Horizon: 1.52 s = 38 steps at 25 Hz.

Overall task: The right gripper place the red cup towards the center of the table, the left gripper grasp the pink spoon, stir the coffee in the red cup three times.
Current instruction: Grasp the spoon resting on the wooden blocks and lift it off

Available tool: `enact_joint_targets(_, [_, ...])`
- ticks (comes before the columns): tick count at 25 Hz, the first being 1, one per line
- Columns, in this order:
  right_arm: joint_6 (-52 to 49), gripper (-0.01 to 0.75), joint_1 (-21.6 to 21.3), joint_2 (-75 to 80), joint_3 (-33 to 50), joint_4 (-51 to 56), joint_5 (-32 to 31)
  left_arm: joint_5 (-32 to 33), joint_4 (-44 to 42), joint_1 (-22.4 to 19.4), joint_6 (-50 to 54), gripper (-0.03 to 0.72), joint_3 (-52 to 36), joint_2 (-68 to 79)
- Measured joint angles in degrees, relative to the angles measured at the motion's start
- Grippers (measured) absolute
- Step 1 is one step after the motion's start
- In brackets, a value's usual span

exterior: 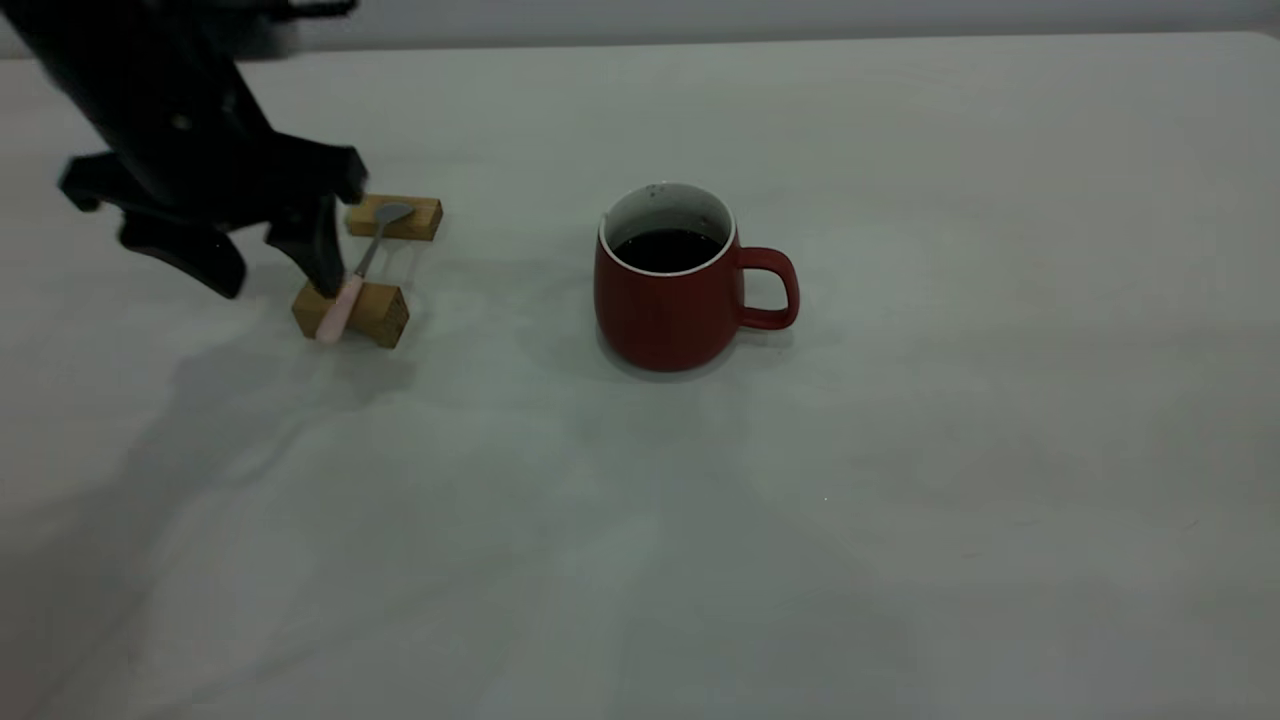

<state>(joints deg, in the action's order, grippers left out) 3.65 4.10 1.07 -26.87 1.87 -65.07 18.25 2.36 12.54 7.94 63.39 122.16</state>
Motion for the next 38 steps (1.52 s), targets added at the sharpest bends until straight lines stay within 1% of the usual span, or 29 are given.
enact_joint_targets(8, [0.00, 0.583, 0.00, 0.00, 0.00, 0.00, 0.00, -0.93, 0.16, 0.67, 0.00, 0.620, 1.51, 4.20])
enact_joint_targets(15, [0.00, 0.583, 0.00, 0.00, 0.00, 0.00, 0.00, -3.39, 0.16, 0.67, 0.00, 0.534, 1.56, 6.73])
enact_joint_targets(17, [0.00, 0.583, 0.00, 0.00, 0.00, 0.00, 0.00, -3.89, 0.16, 0.67, 0.00, 0.498, 1.56, 7.07])
enact_joint_targets(20, [0.00, 0.583, 0.00, 0.00, 0.00, 0.00, 0.00, -4.52, 0.16, 0.67, -0.06, 0.406, 1.56, 7.26])
enact_joint_targets(24, [0.00, 0.583, 0.00, 0.00, 0.00, 0.00, 0.00, -5.15, 0.18, 0.67, -0.06, 0.209, 1.56, 7.64])
enact_joint_targets(25, [0.00, 0.583, 0.00, 0.00, 0.00, 0.00, 0.00, -5.33, 0.18, 0.67, -0.06, 0.174, 1.56, 7.67])
enact_joint_targets(28, [0.00, 0.583, 0.00, 0.00, 0.00, 0.00, 0.00, -5.23, 0.23, 0.67, -0.06, 0.175, 1.67, 7.67])
enact_joint_targets(29, [0.00, 0.583, 0.00, 0.00, 0.00, 0.00, 0.00, -4.01, 0.23, 0.67, -0.06, 0.175, 2.06, 7.52])
enact_joint_targets(31, [0.00, 0.583, 0.00, 0.00, 0.00, 0.00, 0.00, 0.59, 1.05, 0.67, -0.06, 0.175, 3.45, 6.59])
enact_joint_targets(33, [0.00, 0.583, 0.00, 0.00, 0.00, 0.00, 0.00, 8.23, 3.51, 0.67, -0.01, 0.175, 5.86, 4.28])
enact_joint_targets(36, [0.00, 0.583, 0.00, 0.00, 0.00, 0.00, 0.00, 18.60, 11.42, 0.67, 2.86, 0.175, 11.09, -0.07])
enact_joint_targets(38, [0.00, 0.583, 0.00, 0.00, 0.00, 0.00, 0.00, 24.70, 19.13, 0.67, 9.92, 0.175, 13.92, -2.54])
